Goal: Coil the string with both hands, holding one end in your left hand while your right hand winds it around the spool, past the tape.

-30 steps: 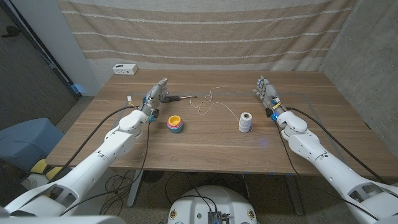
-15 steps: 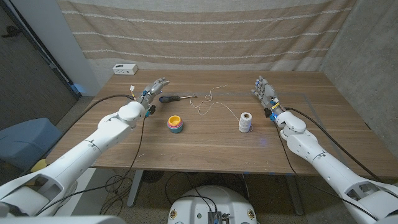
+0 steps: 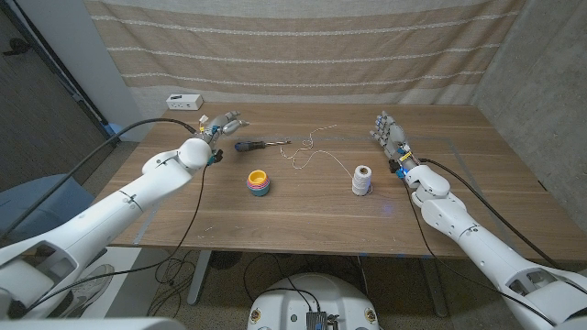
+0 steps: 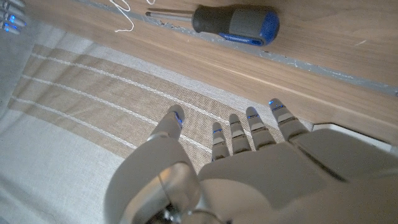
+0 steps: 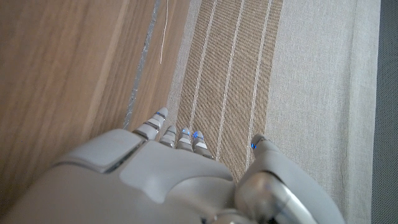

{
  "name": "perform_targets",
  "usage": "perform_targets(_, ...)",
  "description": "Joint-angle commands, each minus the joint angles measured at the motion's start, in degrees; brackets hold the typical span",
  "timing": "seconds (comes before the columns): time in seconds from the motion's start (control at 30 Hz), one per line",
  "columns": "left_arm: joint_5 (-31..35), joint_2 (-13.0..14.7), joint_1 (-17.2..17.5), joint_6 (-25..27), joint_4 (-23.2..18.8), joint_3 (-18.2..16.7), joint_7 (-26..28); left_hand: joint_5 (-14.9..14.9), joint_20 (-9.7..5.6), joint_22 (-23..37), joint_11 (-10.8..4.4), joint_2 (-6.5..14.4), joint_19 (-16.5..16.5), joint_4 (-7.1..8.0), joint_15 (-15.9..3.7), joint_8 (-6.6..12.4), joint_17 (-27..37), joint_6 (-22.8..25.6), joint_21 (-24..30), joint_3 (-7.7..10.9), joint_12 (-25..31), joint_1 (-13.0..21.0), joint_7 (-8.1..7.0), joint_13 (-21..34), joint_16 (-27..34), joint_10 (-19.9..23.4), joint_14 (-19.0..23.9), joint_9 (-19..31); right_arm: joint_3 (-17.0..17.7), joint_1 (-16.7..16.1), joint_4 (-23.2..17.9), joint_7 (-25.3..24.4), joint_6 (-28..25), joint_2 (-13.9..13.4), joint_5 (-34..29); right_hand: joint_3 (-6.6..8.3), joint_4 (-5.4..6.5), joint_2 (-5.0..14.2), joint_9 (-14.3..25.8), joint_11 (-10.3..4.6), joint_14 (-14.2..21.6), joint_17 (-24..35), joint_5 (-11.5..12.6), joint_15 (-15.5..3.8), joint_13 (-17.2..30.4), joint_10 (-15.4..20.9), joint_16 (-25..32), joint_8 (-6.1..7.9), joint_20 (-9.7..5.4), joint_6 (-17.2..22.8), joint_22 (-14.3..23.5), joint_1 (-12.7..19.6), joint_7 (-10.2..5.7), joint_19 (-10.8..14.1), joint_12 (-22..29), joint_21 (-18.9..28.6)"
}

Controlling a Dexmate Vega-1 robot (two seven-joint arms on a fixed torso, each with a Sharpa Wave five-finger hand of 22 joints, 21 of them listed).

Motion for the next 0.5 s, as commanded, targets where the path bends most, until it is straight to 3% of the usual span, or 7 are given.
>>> perform_targets(0.03, 18.69, 4.32, -7.83, 14.79, -6.24, 10.64, -7.48, -0.20, 0.27, 0.21, -0.73, -0.55, 1.87, -0.54, -1.46, 0.68, 0.44, 1.57, 0.76, -0.01, 0.32, 2.65, -0.04, 0.37, 0.69, 1.16, 2.31, 0.33, 0.05, -0.75, 0.26, 0.56, 1.71, 0.54, 0.05, 0.23, -0.44, -0.31, 0.30, 0.34, 0.06, 0.24, 0.26, 0.05, 0.28, 0.17, 0.04, 0.22, 0.36, 0.16, 0.08, 0.21, -0.15, 0.23, 0.02, 0.44)
perform_targets(0.17, 22.82, 4.38, -9.40, 16.36, -6.79, 12.52, -10.59, -0.28, -0.52, 0.28, -1.58, -1.71, 2.68, -0.83, -2.46, 1.02, 0.69, 2.79, 0.98, -0.31, 0.47, 4.39, -0.98, 0.56, 0.87, 1.93, 3.08, 0.35, -0.29, -0.69, 0.27, 1.07, 2.64, 0.68, -0.49, 0.27, -0.54, -0.25, 0.30, 0.33, 0.08, 0.23, 0.29, 0.04, 0.28, 0.23, 0.00, 0.22, 0.35, 0.28, 0.09, 0.29, -0.17, 0.25, 0.01, 0.42)
perform_targets(0.3, 26.51, 3.99, -11.18, 17.46, -6.67, 14.28, -14.11, -0.25, -0.76, 0.30, -1.78, -2.50, 2.98, -0.95, -2.61, 1.06, 0.78, 3.12, 1.02, -0.48, 0.44, 5.59, -0.95, 0.67, 0.85, 2.08, 3.23, 0.36, -0.90, -0.75, -0.92, 1.19, 3.16, 0.28, -1.70, 0.30, -0.63, -0.22, 0.30, 0.33, 0.10, 0.22, 0.31, 0.09, 0.28, 0.24, -0.03, 0.19, 0.37, 0.33, 0.09, 0.38, -0.22, 0.28, -0.02, 0.42)
perform_targets(0.43, 30.71, 3.56, -13.53, 18.32, -6.18, 16.66, -18.79, -0.13, -2.37, 0.34, -1.48, -3.34, 3.07, -0.91, -2.47, 1.08, 0.92, 3.44, 0.96, -0.70, 0.31, 7.29, -0.52, 0.87, 0.72, 1.92, 3.09, 0.40, -1.39, -0.89, -2.41, 1.02, 3.70, -0.25, -3.00, 0.31, -0.69, -0.22, 0.30, 0.39, 0.10, 0.22, 0.32, 0.05, 0.28, 0.30, -0.06, 0.23, 0.34, 0.50, 0.09, 0.43, -0.30, 0.28, -0.02, 0.41)
perform_targets(0.5, 32.84, 3.34, -14.92, 18.56, -5.78, 18.02, -21.69, -0.04, -4.35, 0.35, -1.10, -4.37, 3.28, -0.78, -2.15, 0.87, 1.06, 3.16, 0.94, -1.16, 0.07, 8.82, -0.36, 1.09, 0.28, 1.43, 2.09, 0.46, -1.52, -1.13, -3.43, 0.55, 3.69, -0.64, -3.65, 0.32, -0.73, -0.22, 0.30, 0.40, 0.13, 0.21, 0.33, 0.02, 0.28, 0.37, -0.06, 0.23, 0.33, 0.54, 0.09, 0.45, -0.31, 0.27, 0.00, 0.40)
